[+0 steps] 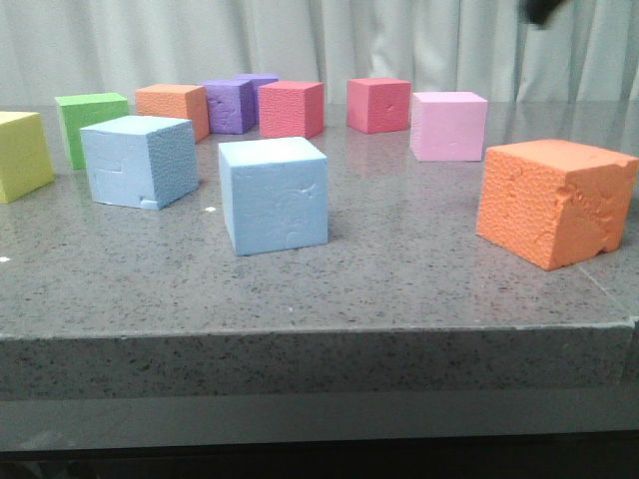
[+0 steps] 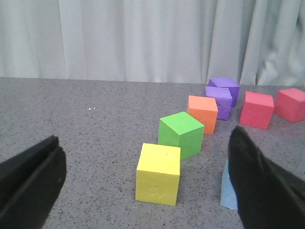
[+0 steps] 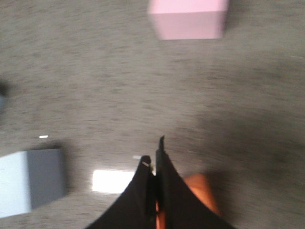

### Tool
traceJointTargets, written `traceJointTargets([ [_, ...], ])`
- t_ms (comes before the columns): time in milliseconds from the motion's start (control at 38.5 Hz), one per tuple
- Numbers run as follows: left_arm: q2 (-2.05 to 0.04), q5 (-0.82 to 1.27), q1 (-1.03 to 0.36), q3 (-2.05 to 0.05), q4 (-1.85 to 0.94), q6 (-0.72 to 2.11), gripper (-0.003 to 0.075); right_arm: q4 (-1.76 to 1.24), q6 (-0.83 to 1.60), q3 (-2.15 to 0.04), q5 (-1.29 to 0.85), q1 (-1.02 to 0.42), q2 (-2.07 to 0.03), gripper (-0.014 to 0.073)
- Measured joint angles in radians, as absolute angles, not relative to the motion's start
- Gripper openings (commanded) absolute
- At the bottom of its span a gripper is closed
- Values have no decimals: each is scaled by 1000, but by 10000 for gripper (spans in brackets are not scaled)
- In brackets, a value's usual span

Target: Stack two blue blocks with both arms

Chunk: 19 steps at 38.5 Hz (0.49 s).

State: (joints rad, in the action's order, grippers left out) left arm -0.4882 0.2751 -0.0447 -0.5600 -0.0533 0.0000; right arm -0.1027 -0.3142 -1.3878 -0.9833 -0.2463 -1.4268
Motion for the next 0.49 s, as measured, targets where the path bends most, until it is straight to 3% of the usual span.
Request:
traceJointTargets([
  [234,-488,275,-45,-560,-53,0,669,-92,-213,-1182,-965,-46,-1240,-60],
  [494,-488,274,-45,-560,-53,0,669,-92,-139,-886,-727,-28,-932,-60],
])
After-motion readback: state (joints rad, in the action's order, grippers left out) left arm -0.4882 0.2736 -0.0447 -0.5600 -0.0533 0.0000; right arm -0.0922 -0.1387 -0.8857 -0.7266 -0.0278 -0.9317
